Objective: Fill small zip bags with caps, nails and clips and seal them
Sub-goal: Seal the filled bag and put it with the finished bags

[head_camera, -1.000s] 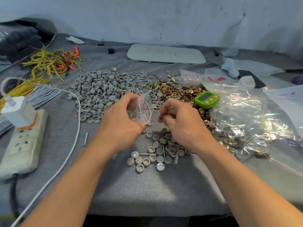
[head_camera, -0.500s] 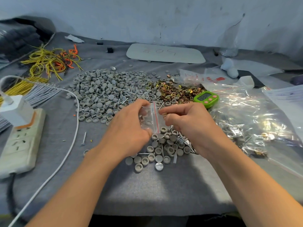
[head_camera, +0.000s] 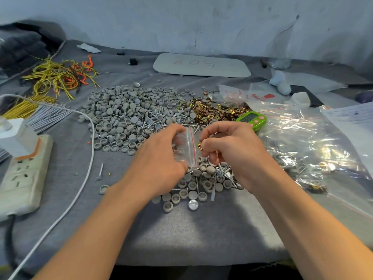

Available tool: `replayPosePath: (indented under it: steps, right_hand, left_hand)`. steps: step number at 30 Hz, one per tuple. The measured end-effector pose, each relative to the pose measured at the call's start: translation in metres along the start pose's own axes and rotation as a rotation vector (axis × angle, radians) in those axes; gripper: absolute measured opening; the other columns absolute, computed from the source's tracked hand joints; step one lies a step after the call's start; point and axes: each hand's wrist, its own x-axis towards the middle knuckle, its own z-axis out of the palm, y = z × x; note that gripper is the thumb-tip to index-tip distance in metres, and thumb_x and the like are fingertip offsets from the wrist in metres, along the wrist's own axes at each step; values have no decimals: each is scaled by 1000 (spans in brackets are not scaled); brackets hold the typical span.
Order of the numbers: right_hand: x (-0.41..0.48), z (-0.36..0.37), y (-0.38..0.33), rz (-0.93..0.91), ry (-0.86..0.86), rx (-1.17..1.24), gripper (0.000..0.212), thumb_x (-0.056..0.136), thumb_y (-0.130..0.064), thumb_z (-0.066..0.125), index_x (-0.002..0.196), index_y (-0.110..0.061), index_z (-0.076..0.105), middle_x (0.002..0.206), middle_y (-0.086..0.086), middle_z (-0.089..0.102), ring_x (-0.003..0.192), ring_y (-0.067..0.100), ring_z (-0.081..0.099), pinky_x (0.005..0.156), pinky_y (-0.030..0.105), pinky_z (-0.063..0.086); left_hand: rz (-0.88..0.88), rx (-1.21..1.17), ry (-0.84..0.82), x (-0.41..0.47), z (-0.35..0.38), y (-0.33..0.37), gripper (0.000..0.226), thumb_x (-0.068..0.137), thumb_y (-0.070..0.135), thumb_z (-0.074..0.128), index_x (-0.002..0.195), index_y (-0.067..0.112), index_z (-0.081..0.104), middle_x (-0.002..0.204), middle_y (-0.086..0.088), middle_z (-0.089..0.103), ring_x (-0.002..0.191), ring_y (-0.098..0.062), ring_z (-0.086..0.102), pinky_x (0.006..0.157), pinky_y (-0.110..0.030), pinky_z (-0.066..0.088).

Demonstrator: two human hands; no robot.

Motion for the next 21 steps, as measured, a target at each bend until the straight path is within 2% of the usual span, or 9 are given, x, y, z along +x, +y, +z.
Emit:
replayPosePath:
  steps: [6, 11, 16, 19, 21]
  right_hand:
    - [1, 6, 0, 36, 9, 10, 26, 73, 15, 59, 69, -7, 75, 55, 9, 60, 47, 14, 48, 43, 21, 39]
    - [-1, 5, 2, 23, -9, 11, 19, 86, 10, 64, 80, -3, 77, 63, 12, 69, 48, 13, 52, 47, 23, 46]
    - [-2, 7, 4, 20, -1, 30, 21, 89, 8, 71, 73, -6, 75, 60, 12, 70, 47, 14, 62, 48, 23, 53]
    - [-3, 8, 6, 20, 0, 18, 30, 83, 10, 77, 62, -11, 76, 61, 15, 72, 46, 16, 65, 47, 25, 54]
    - [-3, 8, 6, -33, 16, -16, 27, 79, 10, 81, 63, -12, 77, 63, 14, 73, 47, 15, 65, 46, 24, 52]
  left_hand:
    - [13, -20, -3, -2, 1, 3, 73, 74, 19, 81, 133, 45, 45, 117, 19, 59, 103, -9, 57, 83, -30, 48]
    - [21, -31, 1, -2, 1, 1, 74, 74, 15, 80, 134, 43, 46, 114, 19, 56, 103, -7, 55, 84, -29, 46]
    - [62, -47, 26, -3, 3, 3, 75, 72, 18, 83, 132, 44, 46, 115, 19, 60, 102, -6, 57, 81, -25, 43]
    - [87, -65, 18, -4, 5, 5, 74, 71, 26, 89, 129, 46, 46, 112, 21, 59, 100, -5, 58, 81, -26, 46]
    - [106, -75, 20, -4, 5, 5, 75, 70, 29, 88, 129, 47, 45, 112, 21, 60, 99, -5, 58, 80, -26, 47]
